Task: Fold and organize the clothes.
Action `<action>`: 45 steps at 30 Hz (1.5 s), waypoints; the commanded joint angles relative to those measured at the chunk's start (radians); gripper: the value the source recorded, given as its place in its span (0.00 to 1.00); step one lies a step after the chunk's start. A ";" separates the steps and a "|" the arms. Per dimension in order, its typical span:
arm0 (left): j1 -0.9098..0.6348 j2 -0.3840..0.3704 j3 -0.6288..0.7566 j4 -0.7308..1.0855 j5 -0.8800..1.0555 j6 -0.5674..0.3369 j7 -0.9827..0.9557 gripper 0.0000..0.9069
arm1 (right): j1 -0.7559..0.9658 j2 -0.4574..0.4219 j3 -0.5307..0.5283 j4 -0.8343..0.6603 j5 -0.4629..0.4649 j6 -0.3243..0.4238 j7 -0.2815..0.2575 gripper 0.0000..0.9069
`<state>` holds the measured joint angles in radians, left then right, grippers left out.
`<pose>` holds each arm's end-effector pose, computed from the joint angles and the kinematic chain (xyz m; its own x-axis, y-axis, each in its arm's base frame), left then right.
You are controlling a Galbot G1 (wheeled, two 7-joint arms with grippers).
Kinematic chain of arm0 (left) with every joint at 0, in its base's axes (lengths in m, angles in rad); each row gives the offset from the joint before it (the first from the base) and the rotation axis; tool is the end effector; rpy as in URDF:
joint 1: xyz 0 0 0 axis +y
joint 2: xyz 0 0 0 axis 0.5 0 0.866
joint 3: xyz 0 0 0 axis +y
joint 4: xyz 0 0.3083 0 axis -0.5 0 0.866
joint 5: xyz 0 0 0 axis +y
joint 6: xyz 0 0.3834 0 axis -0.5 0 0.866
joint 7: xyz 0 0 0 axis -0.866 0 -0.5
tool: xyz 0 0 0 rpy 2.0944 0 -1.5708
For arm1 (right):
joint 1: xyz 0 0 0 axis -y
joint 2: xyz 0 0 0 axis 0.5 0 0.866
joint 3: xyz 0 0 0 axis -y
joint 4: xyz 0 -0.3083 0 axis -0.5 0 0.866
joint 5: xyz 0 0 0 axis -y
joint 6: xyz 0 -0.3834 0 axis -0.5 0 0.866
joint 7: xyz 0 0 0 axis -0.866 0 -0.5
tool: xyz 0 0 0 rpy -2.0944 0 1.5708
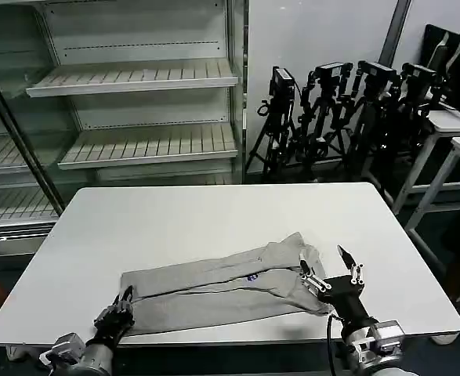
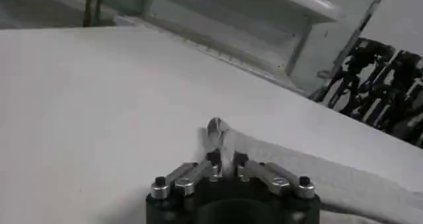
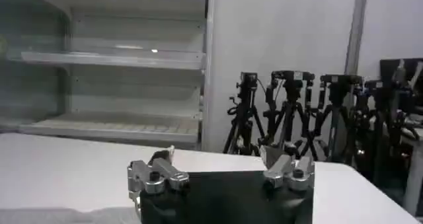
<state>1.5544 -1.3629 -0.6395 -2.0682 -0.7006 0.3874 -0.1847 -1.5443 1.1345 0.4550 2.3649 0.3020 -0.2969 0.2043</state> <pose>0.2369 0.0640 -0.2628 -0.9111 0.0006 0.4121 -0.1700 0.9103 -0.3773 0.2169 0.0020 -0.1625 -0.9878 -0.1408 0.0660 -0.1450 0.9873 -0.0649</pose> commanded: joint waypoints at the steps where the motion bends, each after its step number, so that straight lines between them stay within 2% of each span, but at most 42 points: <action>1: 0.003 0.034 -0.120 -0.042 -0.247 0.020 -0.004 0.02 | -0.007 0.001 0.005 0.005 0.001 0.002 0.002 1.00; 7: 0.019 0.102 -0.277 -0.042 -0.404 0.050 -0.004 0.03 | 0.000 0.001 0.007 -0.001 0.007 0.002 0.004 1.00; 16: -0.005 0.262 -0.513 0.014 -0.624 0.115 -0.021 0.03 | 0.025 -0.005 -0.001 -0.017 0.021 0.001 0.007 1.00; 21: -0.018 0.281 -0.568 -0.031 -0.832 0.167 -0.058 0.02 | 0.022 -0.011 0.005 -0.022 0.026 0.001 0.008 1.00; 25: -0.029 0.233 -0.514 -0.122 -0.971 0.188 -0.100 0.03 | 0.011 -0.012 0.012 -0.022 0.025 0.001 0.009 1.00; 29: -0.074 0.148 -0.406 -0.191 -1.020 0.185 -0.126 0.02 | -0.003 -0.009 0.014 -0.022 0.022 0.001 0.009 1.00; 35: -0.159 0.052 -0.230 -0.190 -0.980 0.155 -0.145 0.03 | -0.019 -0.011 0.023 -0.030 0.018 0.003 0.008 1.00; 45: -0.231 -0.049 0.053 -0.184 -0.797 0.124 -0.153 0.03 | -0.020 -0.020 0.049 -0.053 0.023 0.011 0.006 1.00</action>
<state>1.4124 -1.2994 -0.8787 -2.2287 -1.5815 0.5247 -0.3173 -1.5598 1.1153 0.4928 2.3206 0.3231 -0.2875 0.2114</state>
